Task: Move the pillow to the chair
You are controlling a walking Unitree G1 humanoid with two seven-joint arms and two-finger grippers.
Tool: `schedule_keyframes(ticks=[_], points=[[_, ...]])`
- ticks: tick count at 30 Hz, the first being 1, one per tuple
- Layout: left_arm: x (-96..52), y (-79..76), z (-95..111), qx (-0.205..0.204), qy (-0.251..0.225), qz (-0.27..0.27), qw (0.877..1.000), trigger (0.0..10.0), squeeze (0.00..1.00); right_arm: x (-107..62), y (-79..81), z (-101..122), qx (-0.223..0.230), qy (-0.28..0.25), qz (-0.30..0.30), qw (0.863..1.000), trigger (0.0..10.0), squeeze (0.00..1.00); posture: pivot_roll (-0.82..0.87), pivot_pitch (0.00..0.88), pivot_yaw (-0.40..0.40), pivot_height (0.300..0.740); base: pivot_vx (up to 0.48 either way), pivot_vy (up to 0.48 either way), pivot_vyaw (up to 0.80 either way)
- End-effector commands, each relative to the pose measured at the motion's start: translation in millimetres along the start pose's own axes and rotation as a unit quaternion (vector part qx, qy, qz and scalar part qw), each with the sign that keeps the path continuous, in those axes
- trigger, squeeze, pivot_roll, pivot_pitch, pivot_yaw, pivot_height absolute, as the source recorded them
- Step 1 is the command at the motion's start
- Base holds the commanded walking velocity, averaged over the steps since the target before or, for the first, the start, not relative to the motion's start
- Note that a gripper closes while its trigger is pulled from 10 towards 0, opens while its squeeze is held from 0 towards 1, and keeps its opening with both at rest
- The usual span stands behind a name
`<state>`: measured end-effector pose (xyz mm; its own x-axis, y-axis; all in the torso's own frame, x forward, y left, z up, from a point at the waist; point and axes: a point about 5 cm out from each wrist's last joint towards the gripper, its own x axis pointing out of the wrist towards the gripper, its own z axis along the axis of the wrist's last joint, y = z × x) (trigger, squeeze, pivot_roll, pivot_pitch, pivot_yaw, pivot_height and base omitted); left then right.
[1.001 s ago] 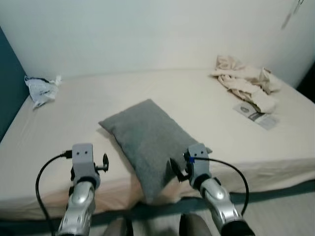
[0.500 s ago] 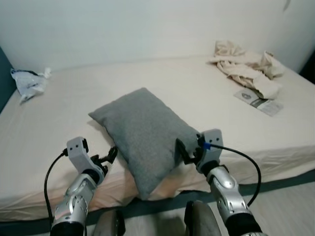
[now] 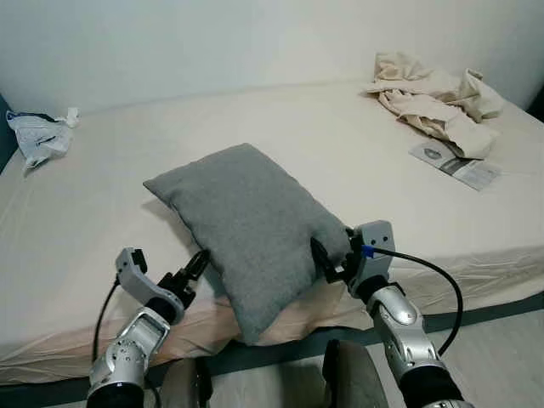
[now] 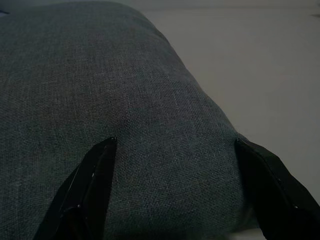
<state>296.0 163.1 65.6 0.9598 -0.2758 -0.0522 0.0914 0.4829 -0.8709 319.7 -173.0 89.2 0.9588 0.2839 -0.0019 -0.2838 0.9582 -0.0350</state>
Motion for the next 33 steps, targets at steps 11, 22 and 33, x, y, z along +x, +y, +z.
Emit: schedule_keyframes(ticks=[11, 22, 33], points=[[15.3, -35.9, -13, -0.02, 0.026, -0.1, 0.994, 10.0, 1.0, -0.6, 1.1, -5, 0.0, 0.015, 0.004, 1.0, 10.0, 0.0, 0.05, 0.17, 0.04, 0.55, 0.0, 0.0, 0.0], [36.2, -60.4, -45, 0.169, 0.063, -0.081, 0.98, 10.0, 0.0, 2.5, 4.6, -4, -0.001, 0.014, 0.013, 1.0, 10.0, 0.0, 0.04, 0.148, 0.045, 0.55, 0.0, 0.0, 0.0], [36.9, -61.0, -47, 0.164, 0.063, -0.103, 0.979, 0.0, 0.0, 7.2, -3.0, 7, 0.099, 0.004, -0.003, 0.995, 10.0, 0.0, 0.03, 0.131, 0.051, 0.55, 0.0, 0.0, 0.0]])
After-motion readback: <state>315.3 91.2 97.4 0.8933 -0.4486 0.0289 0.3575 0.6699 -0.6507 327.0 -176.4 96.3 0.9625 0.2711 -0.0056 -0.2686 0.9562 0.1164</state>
